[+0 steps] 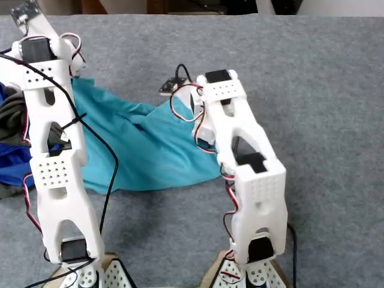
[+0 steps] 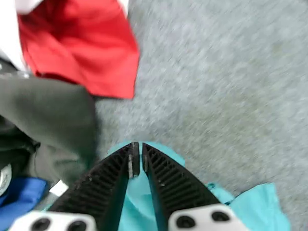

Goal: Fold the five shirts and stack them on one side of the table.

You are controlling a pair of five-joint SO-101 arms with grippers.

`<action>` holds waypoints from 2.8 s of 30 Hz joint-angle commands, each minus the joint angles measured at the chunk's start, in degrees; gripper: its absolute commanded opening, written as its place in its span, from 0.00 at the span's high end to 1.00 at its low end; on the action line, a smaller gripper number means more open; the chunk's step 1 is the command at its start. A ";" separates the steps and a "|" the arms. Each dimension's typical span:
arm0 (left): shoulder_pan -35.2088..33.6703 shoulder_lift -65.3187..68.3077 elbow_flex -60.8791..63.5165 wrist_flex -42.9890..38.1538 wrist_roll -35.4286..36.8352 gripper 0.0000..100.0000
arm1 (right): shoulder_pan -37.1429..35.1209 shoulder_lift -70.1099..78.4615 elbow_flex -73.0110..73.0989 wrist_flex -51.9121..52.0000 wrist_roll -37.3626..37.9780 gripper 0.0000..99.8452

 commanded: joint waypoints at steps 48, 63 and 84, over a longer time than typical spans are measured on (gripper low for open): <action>0.53 -2.95 32.09 0.53 -8.88 0.98 | 5.32 -7.96 -16.66 11.34 -1.23 0.77; 13.71 -3.47 32.62 0.62 -2.64 0.98 | 3.30 26.51 -46.73 14.68 -7.12 0.73; 8.35 -17.89 52.13 0.62 -10.73 0.98 | 13.49 5.05 -20.00 14.68 -9.05 0.97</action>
